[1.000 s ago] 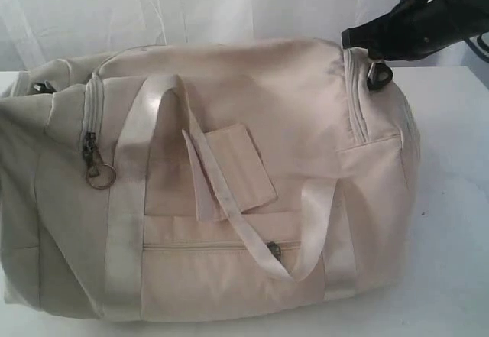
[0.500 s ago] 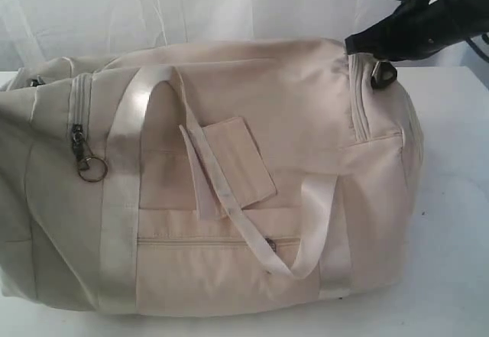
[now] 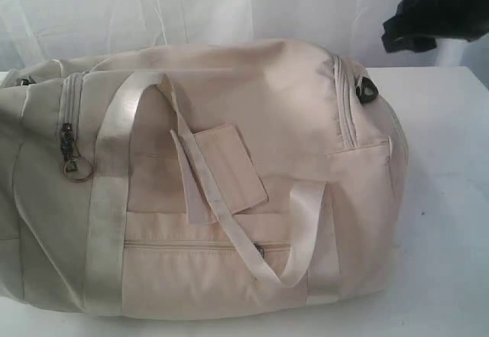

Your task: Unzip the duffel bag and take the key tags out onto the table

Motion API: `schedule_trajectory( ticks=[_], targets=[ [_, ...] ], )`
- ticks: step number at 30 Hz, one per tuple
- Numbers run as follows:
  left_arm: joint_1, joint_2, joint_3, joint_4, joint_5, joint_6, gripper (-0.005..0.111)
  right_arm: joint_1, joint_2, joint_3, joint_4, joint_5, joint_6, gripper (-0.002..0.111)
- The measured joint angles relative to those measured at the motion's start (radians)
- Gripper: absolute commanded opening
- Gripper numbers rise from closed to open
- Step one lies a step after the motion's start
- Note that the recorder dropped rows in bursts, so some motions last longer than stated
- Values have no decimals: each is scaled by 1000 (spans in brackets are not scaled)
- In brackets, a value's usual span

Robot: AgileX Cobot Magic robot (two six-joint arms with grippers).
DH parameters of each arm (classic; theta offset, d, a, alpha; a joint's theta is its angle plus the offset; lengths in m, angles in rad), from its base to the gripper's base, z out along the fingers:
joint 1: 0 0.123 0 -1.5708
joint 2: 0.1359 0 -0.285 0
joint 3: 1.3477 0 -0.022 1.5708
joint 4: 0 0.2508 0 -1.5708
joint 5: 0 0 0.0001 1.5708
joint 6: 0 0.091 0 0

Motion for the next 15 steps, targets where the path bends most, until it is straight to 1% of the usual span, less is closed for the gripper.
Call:
schedule_trajectory(
  ticks=[3, 5, 12, 15],
  targets=[
    [0, 0, 0, -2, -5, 0, 0, 4, -3, 0, 96, 175, -2, 60],
    [0, 0, 0, -4, -13, 0, 0, 20, -3, 5, 125, 237, -17, 60],
    [3, 0, 0, -6, -53, 0, 0, 59, -5, 74, 141, 303, -37, 60],
    [6, 0, 0, -8, -66, 0, 0, 69, -5, 94, 143, 312, -39, 55]
  ],
)
